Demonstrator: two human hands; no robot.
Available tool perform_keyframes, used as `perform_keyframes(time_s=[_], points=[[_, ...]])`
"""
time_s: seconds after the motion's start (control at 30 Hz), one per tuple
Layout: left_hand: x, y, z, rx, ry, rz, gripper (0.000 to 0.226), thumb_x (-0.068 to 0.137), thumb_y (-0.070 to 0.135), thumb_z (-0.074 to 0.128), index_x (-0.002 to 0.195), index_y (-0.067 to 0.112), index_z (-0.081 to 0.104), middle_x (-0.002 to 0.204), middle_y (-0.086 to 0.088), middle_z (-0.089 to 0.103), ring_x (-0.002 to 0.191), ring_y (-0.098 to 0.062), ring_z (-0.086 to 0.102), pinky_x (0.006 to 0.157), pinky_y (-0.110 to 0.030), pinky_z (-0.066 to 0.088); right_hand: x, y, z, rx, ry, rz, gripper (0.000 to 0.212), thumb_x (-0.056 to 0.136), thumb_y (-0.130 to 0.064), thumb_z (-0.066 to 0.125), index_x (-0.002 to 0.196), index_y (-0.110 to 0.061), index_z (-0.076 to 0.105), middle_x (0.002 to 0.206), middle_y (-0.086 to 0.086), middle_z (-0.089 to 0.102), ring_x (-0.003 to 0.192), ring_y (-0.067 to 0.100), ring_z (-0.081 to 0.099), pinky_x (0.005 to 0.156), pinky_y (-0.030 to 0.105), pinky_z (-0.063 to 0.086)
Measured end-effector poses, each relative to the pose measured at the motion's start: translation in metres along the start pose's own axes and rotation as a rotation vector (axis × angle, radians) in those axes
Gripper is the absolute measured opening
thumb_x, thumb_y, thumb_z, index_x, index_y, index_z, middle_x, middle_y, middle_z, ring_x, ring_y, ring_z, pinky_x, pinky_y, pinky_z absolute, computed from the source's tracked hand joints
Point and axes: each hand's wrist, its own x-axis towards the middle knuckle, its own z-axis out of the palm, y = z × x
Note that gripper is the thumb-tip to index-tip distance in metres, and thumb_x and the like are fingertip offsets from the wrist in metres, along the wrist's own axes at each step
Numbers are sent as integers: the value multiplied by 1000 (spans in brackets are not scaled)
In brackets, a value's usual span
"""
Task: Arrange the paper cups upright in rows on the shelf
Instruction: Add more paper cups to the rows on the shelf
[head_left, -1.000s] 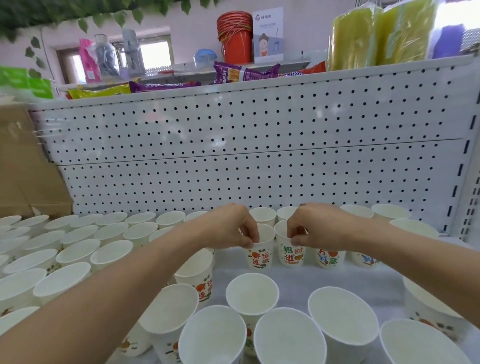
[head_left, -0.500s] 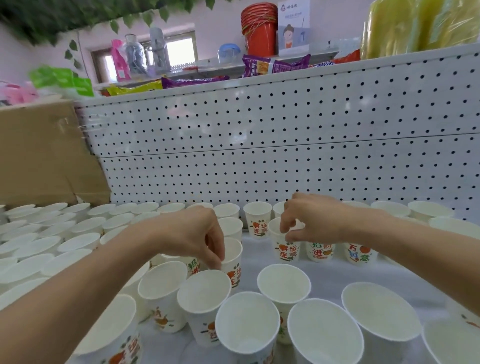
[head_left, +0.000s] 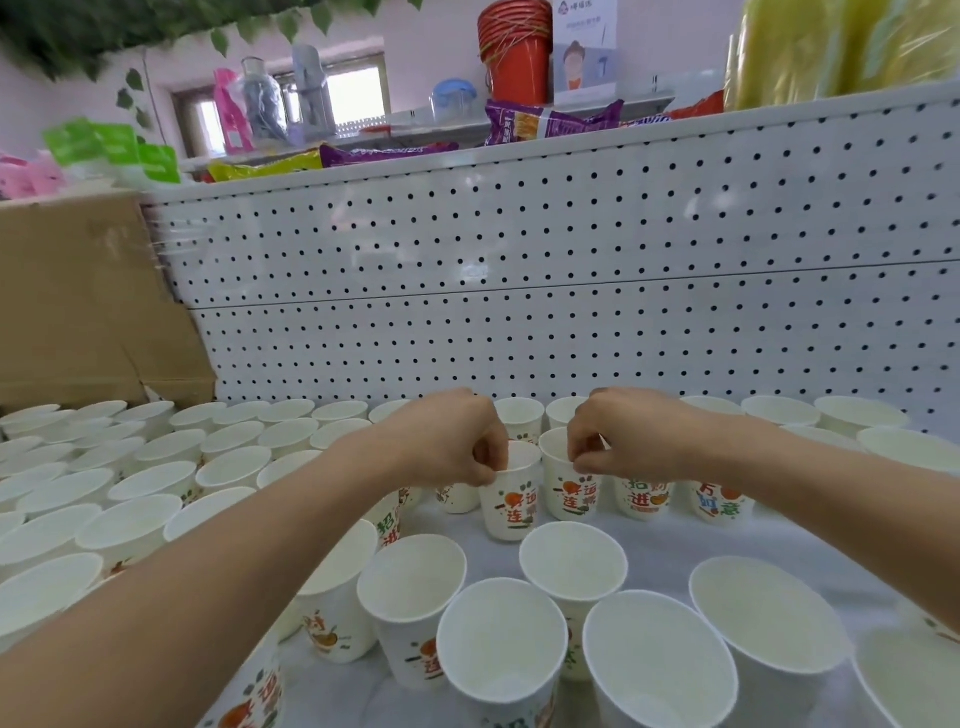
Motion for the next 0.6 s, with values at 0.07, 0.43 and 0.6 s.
perform_keyframes(time_s=[0.07,0.43,0.6], points=[[3,0,1,135,21,4,10,84,18,67,86,27,71,83,11,67,76,-6,59,56,-17,42,2,1,1,-1,1,-1,11,88,-27,62,88,-21,71,82,-6,66,78,12,58,66,29,50],[11,-12,10,-4,46,39,20,79,46,74,95,34,72,90,20,66,81,-1,56,65,-21,45,9,5,4,-1,-8,-2,11,87,-28,62,87,-22,71,80,-8,67,76,10,58,65,30,51],[18,-14,10,104,45,35,9,83,31,72,91,31,75,83,17,69,79,-4,62,63,-22,47,9,4,5,6,-12,-1,10,87,-28,62,85,-23,71,79,-10,65,75,12,60,65,31,53]])
